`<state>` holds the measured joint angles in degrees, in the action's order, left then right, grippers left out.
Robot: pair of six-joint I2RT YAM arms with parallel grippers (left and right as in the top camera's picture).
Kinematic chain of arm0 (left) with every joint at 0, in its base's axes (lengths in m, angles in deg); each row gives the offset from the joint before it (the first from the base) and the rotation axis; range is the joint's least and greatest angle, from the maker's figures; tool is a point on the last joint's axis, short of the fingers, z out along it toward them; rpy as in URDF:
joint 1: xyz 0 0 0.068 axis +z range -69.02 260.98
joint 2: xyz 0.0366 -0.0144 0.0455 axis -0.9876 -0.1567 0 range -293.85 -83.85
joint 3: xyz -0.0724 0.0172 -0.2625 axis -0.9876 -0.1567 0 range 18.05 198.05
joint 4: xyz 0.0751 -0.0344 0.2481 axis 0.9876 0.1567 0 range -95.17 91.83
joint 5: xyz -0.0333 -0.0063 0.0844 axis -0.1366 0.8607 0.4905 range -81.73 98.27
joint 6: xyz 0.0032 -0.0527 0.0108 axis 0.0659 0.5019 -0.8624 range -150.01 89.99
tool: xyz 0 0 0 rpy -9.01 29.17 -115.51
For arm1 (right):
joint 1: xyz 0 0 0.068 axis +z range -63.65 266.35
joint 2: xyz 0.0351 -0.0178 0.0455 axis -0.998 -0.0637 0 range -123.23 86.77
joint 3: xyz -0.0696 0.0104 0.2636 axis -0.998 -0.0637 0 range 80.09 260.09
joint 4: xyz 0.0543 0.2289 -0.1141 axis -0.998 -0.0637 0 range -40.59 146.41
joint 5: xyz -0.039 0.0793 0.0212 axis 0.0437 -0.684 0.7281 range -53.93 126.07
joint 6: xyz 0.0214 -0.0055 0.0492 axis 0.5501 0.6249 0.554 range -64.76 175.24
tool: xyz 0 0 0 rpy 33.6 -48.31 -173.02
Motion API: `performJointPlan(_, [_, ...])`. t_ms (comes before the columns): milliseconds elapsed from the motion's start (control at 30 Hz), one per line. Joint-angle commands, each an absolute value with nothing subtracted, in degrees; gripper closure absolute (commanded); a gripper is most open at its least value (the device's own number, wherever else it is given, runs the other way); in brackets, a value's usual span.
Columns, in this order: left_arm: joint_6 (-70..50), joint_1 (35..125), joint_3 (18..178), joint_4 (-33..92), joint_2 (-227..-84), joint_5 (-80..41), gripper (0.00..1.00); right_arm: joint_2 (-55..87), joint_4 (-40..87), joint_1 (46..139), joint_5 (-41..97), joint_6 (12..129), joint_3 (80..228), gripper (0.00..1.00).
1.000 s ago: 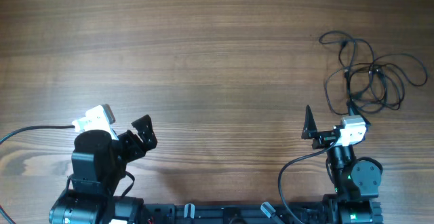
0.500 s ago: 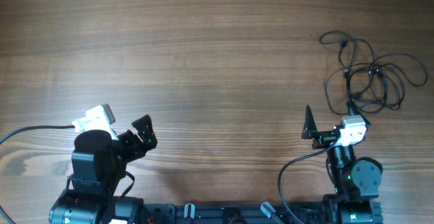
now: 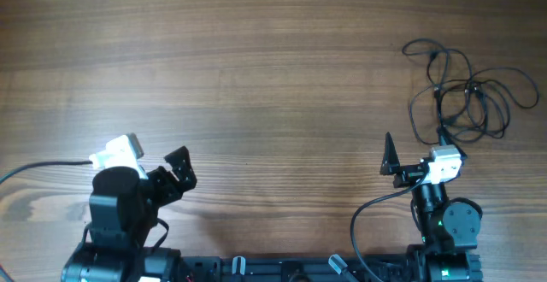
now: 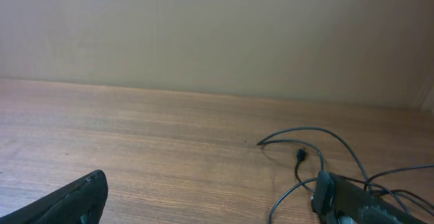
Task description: Untangle cables
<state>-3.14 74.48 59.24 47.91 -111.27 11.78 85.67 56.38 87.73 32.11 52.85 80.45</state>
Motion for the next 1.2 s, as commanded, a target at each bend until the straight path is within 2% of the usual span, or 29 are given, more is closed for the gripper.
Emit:
performJointPlan(0, [-2.96, 77.26, 54.62, 47.52, -105.21, 12.04, 0.0, 86.57, 56.46, 87.45, 33.05, 53.9, 80.38, 0.0])
performJointPlan(367, [-3.01, 82.87, 35.89, 33.11, -86.87, 8.69, 0.0, 86.57, 56.46, 87.45, 33.07, 53.92, 80.38, 0.0])
performJointPlan(733, [-3.47, 82.83, 23.56, 12.37, -84.03, 7.95, 0.0, 86.57, 56.46, 87.45, 33.07, 53.87, 80.38, 0.0])
performJointPlan(1167, [-24.67, 82.7, 18.34, -8.77, -84.03, 1.92, 0.0, 86.57, 56.46, 87.45, 33.07, 53.9, 80.38, 0.0])
